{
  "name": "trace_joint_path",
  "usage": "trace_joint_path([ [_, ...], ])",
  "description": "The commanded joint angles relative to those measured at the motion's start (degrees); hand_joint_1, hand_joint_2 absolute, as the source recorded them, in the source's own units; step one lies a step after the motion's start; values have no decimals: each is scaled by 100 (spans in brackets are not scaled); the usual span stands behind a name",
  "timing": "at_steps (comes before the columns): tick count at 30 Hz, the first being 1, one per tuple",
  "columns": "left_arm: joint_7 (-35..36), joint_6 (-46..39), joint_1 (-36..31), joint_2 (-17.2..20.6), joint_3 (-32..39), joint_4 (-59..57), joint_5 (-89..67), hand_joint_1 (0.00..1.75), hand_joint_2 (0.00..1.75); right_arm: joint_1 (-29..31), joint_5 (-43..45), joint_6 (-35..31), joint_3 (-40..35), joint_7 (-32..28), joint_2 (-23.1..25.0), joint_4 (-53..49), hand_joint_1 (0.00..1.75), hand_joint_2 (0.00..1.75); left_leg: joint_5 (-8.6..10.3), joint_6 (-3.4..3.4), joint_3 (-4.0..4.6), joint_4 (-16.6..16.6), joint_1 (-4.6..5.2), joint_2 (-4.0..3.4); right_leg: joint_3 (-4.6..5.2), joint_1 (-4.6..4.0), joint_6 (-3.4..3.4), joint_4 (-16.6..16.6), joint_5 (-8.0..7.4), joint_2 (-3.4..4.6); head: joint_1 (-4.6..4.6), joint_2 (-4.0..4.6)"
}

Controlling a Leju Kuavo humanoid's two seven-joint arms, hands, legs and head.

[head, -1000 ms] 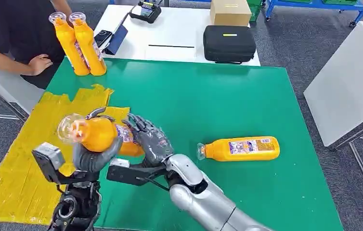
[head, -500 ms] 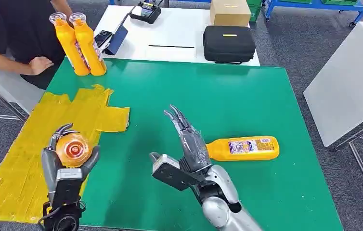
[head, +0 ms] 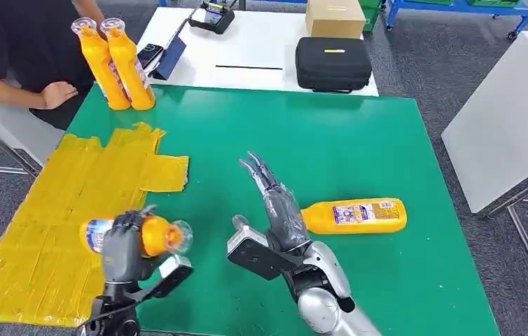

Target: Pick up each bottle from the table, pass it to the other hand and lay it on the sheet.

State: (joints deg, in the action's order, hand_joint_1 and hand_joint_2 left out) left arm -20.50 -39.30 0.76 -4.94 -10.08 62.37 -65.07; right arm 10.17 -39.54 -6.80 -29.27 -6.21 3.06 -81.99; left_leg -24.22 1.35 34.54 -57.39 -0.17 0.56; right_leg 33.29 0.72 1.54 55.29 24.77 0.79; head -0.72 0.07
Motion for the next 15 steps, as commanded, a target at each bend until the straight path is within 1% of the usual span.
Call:
trace_joint_path([
  [1, 301, -70, -509, -90, 213, -1455, -444, 175, 175, 225, 71, 49, -79, -3, -116, 161, 0, 0, -3, -6, -20, 7, 1, 1, -19, 0, -6, -5, 5, -8, 0, 0],
  [2, 366, -70, -534, -79, 184, -1515, -503, 147, 175, 233, 81, 53, -83, -3, -118, 166, 0, 0, -7, -9, -33, 9, 4, 2, -32, 2, -8, -3, 11, -13, 0, 0],
  [3, 794, -70, -722, -18, 52, -1950, -772, 0, 175, 295, 115, 81, -106, -7, -115, 199, 0, 0, -5, -9, -29, 9, 2, 1, -28, 0, -8, -5, 7, -11, 0, 0],
  [4, 794, -70, -722, -18, 52, -1950, -772, 0, 175, 295, 115, 81, -106, -7, -115, 199, 0, 0, -1, -6, -19, 8, 2, -1, -18, 0, -5, -5, 2, -5, 0, 0],
  [5, 1085, -70, -831, 35, -50, -2133, -909, 0, 175, 344, 140, 105, -139, 0, -118, 222, 0, 0, -3, -9, -31, 11, 4, -2, -28, 2, -8, -4, 5, -8, -2, 0],
  [6, 1286, -70, -926, 62, -114, -2365, -997, 0, 0, 353, 148, 115, -150, 5, -117, 224, 0, 0, -1, -8, -25, 10, 2, -3, -23, 0, -7, -5, 2, -5, 0, 0],
  [7, 1459, -70, -981, 83, -188, -2457, -1082, 0, 0, 361, 159, 129, -164, 11, -115, 232, 0, 0, 0, -6, -19, 8, 0, -4, -17, -2, -5, -5, 0, -2, 0, 0],
  [9, 1582, -70, -1018, 113, -245, -2516, -1082, 0, 0, 394, 164, 140, -202, 11, -144, 287, 0, 0, -3, -9, -32, 10, 1, -8, -26, -2, -7, -5, 2, -1, -2, 0],
  [15, 1582, -70, -1018, 113, -245, -2516, -1082, 0, 0, 394, 164, 140, -202, 11, -144, 287, 0, 0, -6, -7, -41, 8, -1, -16, -36, -3, -6, -5, 2, 7, 0, 0],
])
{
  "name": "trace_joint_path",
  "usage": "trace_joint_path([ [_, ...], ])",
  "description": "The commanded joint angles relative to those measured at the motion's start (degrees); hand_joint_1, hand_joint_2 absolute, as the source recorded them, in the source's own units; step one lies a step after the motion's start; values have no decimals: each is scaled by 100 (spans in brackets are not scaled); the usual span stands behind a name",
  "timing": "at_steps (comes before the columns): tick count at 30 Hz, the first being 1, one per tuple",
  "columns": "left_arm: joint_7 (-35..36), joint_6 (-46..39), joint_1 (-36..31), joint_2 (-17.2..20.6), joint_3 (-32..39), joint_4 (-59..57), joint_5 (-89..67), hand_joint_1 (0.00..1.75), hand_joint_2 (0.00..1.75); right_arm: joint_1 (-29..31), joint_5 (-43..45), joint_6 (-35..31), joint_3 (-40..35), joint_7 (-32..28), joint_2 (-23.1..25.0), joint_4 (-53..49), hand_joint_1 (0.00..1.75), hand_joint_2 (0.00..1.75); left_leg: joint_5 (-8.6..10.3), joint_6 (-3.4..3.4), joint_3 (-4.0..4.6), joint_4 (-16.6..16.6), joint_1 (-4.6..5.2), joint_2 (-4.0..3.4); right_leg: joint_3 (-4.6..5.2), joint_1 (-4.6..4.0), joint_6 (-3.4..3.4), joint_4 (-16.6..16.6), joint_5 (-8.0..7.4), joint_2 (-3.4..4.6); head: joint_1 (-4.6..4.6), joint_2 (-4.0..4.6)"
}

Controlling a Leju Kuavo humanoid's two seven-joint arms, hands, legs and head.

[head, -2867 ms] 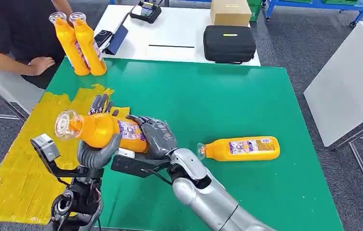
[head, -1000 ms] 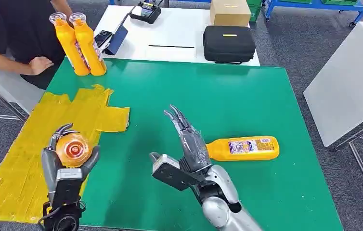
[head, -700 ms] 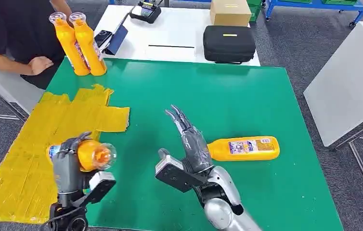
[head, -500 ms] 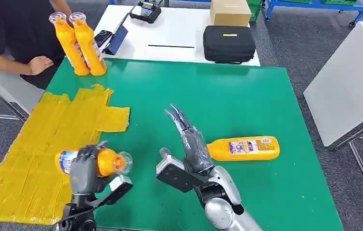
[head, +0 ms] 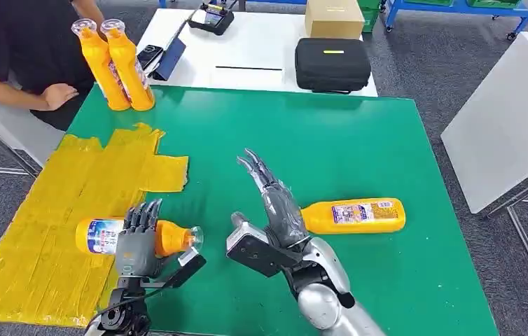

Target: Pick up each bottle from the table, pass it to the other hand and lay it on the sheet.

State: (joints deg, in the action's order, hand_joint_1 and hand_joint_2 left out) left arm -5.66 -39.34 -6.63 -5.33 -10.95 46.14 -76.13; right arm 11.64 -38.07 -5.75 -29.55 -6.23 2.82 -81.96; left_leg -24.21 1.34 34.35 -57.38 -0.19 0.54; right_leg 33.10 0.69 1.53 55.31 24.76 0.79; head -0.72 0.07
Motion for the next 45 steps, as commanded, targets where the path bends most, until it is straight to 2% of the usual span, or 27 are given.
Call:
trace_joint_path([
  [1, 108, -66, -289, 175, -192, -886, 81, 0, 0, 283, 55, 39, -192, 1, -137, 369, 0, 0, -5, -5, -19, 6, 1, -12, -16, 0, -4, -6, 2, 5, 0, 0],
  [7, 1, -66, -254, 274, -255, -713, 569, 0, 0, 378, 146, -8, -248, -30, -102, 565, 0, 0, -5, -6, -21, 7, 2, -17, -15, 0, -5, -5, 1, 10, 0, 0],
  [12, -898, 97, -320, 302, -392, -371, 2437, 0, 0, 279, 70, -29, -52, 10, -106, 421, 0, 0, -7, -9, -24, 6, 1, -13, -18, -1, -7, -3, 3, 4, -2, 0],
  [14, -963, 161, -343, 306, -394, -299, 2590, 0, 0, 259, 74, -27, -29, 6, -131, 413, 0, 0, -7, -9, -22, 2, 0, -3, -19, -3, -7, -1, 7, -7, 0, 0],
  [19, -1836, 1195, -143, 254, -190, 612, 4721, 0, 0, 100, 59, -21, 126, 4, -201, 245, 0, 0, -11, -7, -27, -2, -3, -13, -23, -6, -6, 0, 6, 2, 2, 0],
  [24, -2275, 2050, -132, 231, -42, 963, 6085, 0, 0, 42, 46, -20, 145, -7, -252, 188, 0, 0, -4, -1, -13, -1, -3, 2, -17, -4, -4, -1, 5, -10, -2, 0],
  [36, -2542, 2580, 94, 277, -23, 1474, 7018, 0, 0, -272, -205, -44, 367, 8, -397, -193, 0, 0, -5, -3, -12, 0, 0, 2, -13, -3, -6, -1, 8, -12, -2, 0],
  [39, -2639, 3212, 448, 257, 251, 2262, 8091, 0, 0, -641, -453, 14, 744, 23, -680, -560, 0, 0, -5, -1, -8, -2, -2, 7, -13, -4, -4, -2, 8, -15, 0, 0],
  [40, -2662, 3285, 562, 283, 299, 2534, 8293, 0, 0, -787, -497, 43, 872, -30, -846, -724, 0, 175, -10, -2, -15, -3, -1, 9, -21, -3, -5, -1, 14, -20, 0, 0],
  [42, -2630, 3424, 846, 303, 461, 3193, 8758, 0, 0, -1135, -540, 54, 1193, -102, -1249, -1057, 0, 175, -13, -1, -15, -6, -1, 22, -26, -3, -4, -1, 20, -34, 0, 0],
  [45, -2501, 3466, 995, 298, 509, 3555, 8941, 0, 0, -1386, -750, 128, 1530, -129, -1329, -1250, 0, 175, -11, 1, 1, -7, 2, 24, -12, 0, -2, -1, 17, -32, 0, 0],
])
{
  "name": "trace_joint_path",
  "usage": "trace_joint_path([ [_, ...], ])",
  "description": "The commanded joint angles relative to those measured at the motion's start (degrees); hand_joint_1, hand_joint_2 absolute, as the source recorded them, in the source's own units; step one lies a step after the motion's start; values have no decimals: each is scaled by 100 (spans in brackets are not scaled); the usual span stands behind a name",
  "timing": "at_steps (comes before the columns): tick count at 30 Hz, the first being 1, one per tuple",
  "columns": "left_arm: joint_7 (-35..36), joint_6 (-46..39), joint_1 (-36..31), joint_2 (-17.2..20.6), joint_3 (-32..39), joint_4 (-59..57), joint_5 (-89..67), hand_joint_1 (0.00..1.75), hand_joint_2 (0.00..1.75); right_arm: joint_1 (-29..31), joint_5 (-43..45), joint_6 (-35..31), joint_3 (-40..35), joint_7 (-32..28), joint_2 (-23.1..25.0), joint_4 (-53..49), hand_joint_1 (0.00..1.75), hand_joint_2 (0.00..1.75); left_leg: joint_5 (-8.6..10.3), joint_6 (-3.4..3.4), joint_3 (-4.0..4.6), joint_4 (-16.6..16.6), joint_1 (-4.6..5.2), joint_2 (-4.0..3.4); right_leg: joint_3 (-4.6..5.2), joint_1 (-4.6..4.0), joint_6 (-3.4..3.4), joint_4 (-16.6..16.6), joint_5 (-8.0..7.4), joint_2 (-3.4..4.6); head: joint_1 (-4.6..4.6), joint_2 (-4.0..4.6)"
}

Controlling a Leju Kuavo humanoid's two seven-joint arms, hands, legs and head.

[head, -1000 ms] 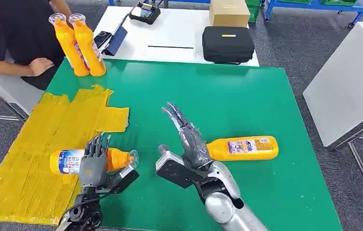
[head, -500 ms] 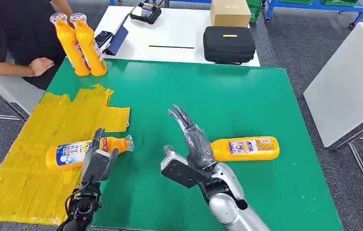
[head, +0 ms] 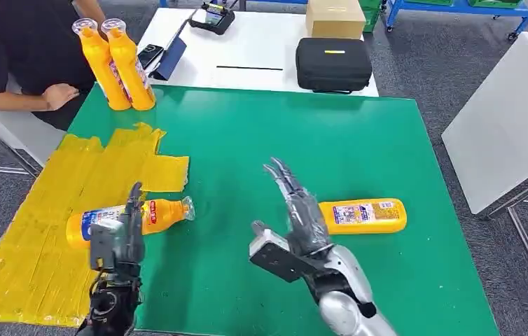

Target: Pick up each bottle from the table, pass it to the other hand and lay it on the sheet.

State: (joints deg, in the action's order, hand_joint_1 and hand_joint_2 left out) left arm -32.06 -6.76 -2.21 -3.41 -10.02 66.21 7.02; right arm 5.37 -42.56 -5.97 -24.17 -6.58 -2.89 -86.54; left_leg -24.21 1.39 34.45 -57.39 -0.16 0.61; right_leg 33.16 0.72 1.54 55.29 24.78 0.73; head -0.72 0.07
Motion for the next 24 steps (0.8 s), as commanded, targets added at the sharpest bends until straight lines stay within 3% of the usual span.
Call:
trace_joint_path([
  [1, 167, 248, 578, 56, 453, 1589, 749, 0, 0, -816, -859, 86, 1019, 181, -798, -831, 0, 175, -6, -2, 2, -2, 1, 6, -2, 0, -2, -1, 5, -11, 0, 0],
  [4, 172, 354, 674, 27, 446, 1748, 862, 0, 0, -1199, -1796, 186, 1411, 609, -823, -983, 0, 175, -16, -4, -7, -3, 5, 7, -14, 3, -6, 2, 14, -16, 0, 0],
  [8, 256, 469, 573, -86, 369, 1443, 776, 0, 0, -1244, -2704, 722, 2098, 996, -404, -828, 0, 175, -15, -6, -14, 2, 8, 8, -17, 5, -6, -3, 14, -19, 0, 0],
  [18, 268, 716, -190, -244, 121, 464, 640, 0, 0, -1338, -3443, 1516, 3071, 1161, 234, -729, 0, 175, -7, -5, -22, 9, 7, 25, -26, 5, -6, -9, 12, -37, -2, 0],
  [24, 273, 674, -289, -291, 192, 478, 679, 0, 0, -905, -3625, 1654, 3271, 953, 148, -55, 0, 175, -10, -4, -26, 9, 7, -6, -24, 5, -5, -11, 4, -8, -2, 0],
])
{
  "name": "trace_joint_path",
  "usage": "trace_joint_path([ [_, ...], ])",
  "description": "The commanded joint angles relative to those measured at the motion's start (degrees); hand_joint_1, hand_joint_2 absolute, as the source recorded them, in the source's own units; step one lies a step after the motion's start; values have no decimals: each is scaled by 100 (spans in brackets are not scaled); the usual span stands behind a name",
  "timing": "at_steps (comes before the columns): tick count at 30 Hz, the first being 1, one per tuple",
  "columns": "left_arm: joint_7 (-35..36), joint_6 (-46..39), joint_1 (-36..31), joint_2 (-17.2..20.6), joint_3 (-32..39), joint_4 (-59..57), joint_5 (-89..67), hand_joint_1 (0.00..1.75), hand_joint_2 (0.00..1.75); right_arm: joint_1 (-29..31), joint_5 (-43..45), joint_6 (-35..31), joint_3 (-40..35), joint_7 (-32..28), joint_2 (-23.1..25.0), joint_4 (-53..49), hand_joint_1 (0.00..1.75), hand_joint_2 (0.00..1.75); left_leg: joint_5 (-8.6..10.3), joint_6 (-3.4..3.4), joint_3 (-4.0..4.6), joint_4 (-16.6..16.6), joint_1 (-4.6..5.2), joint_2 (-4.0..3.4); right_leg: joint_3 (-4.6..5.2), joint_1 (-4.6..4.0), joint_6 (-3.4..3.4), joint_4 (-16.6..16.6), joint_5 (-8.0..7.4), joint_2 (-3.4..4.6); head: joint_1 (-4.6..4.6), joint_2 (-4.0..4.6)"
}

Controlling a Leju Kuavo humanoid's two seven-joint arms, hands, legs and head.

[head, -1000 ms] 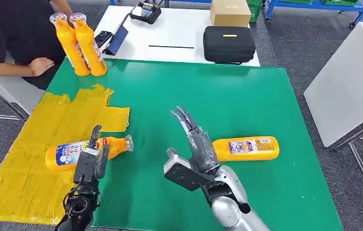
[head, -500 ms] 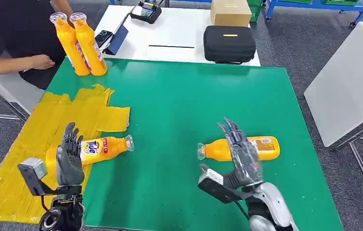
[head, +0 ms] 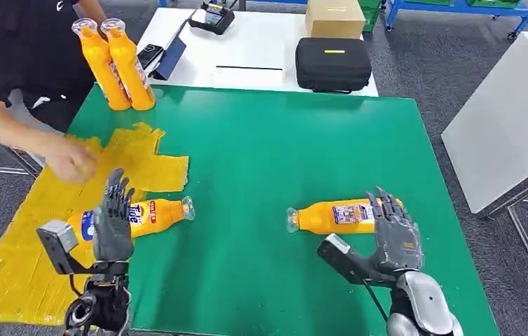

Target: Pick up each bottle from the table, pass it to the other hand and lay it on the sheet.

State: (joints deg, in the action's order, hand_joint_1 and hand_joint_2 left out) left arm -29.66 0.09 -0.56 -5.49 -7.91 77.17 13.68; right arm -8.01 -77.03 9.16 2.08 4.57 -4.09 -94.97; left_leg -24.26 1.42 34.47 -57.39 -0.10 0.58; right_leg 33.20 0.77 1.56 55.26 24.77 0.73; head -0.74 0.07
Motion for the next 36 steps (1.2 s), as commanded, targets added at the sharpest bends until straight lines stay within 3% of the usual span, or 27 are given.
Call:
trace_joint_path([
  [1, 33, -14, -442, -84, 6, -599, 17, 0, 0, 566, -179, 126, 620, -187, 175, 1034, 0, 175, -2, -6, -20, 9, 0, -5, -21, -1, -5, -10, 1, -2, 2, 0],
  [4, 33, -16, -433, -81, 20, -586, 17, 0, 0, 638, -165, 89, 613, -213, 120, 1215, 0, 175, -7, -10, -35, 12, 0, -13, -34, -2, -8, -13, 3, 2, 0, 0],
  [8, 39, -67, -350, -79, 195, -407, 71, 0, 0, 912, -156, -119, 297, -296, -493, 2002, 0, 175, -6, -9, -29, 8, -3, -8, -31, -5, -7, -13, 2, -2, 0, 0],
  [19, 56, -83, -279, -107, 322, -290, 108, 0, 0, 1426, -63, -137, 28, -304, -708, 2829, 0, 175, -6, -7, -18, 5, -1, -10, -21, -3, -6, -6, 2, 3, 2, 0],
  [29, 42, -43, -189, -102, 465, -289, 212, 0, 0, 2206, 30, -374, -693, -525, -1279, 4188, 0, 175, -3, -2, -14, 3, 0, -11, -18, -2, -3, -6, 0, 5, 2, 0],
  [36, 37, -64, -83, -87, 556, -129, 365, 0, 0, 2901, 142, -415, -1387, -705, -1398, 5080, 0, 175, -7, -4, -19, 2, 3, -25, -19, 1, -5, -3, 0, 18, 0, 0],
])
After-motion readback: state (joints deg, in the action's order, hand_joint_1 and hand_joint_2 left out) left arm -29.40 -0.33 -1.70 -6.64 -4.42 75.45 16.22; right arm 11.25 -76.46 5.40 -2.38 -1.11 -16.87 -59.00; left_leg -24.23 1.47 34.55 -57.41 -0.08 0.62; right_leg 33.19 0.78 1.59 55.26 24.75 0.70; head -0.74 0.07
